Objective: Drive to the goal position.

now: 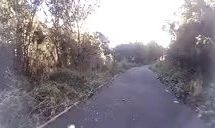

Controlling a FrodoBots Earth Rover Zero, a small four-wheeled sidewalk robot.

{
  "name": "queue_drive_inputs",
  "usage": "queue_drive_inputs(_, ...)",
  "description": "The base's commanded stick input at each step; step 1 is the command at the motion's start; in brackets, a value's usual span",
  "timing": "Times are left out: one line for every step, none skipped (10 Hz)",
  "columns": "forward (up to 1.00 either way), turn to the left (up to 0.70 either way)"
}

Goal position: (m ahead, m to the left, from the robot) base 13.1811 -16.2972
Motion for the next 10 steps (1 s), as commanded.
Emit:
queue_drive_inputs(0.00,-0.45)
queue_drive_inputs(0.00,-0.45)
queue_drive_inputs(0.00,-0.45)
queue_drive_inputs(0.00,-0.45)
queue_drive_inputs(0.00,-0.45)
queue_drive_inputs(0.00,-0.45)
queue_drive_inputs(0.00,-0.45)
queue_drive_inputs(0.00,-0.45)
queue_drive_inputs(0.17,-0.28)
queue_drive_inputs(0.70,0.00)
